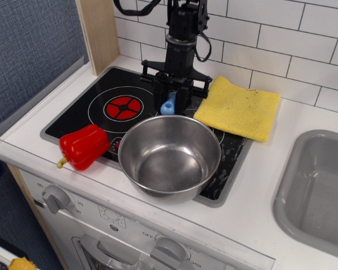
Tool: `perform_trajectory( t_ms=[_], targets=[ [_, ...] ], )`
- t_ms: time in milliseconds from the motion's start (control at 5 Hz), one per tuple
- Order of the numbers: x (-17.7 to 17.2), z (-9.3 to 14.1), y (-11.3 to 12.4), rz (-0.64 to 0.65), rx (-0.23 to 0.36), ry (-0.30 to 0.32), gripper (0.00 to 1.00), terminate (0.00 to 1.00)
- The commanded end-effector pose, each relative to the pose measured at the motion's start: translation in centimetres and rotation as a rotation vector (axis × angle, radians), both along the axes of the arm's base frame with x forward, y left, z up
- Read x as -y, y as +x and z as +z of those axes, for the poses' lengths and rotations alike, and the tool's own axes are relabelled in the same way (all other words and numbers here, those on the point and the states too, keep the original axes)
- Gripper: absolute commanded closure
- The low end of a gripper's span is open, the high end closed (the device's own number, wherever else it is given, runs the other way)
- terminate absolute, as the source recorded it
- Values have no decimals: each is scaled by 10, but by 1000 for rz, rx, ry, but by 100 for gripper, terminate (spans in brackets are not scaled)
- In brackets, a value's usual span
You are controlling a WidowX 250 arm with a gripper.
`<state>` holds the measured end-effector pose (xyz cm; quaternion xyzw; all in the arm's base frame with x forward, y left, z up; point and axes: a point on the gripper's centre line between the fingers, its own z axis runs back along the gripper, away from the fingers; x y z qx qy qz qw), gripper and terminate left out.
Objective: Move the spoon to the left of the yellow cloth.
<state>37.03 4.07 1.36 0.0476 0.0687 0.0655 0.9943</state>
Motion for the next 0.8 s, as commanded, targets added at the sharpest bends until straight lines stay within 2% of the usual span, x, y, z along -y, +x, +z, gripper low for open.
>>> perform_trajectory(
  t_ms=[0,200,400,600],
  targets=[
    [3,36,-1,-26,101,0,0,0],
    [4,68,-5,-40,191,26,0,0],
    [5,81,-10,-55,226,21,0,0],
    [3,79,-13,-128,206,4,0,0]
  ],
)
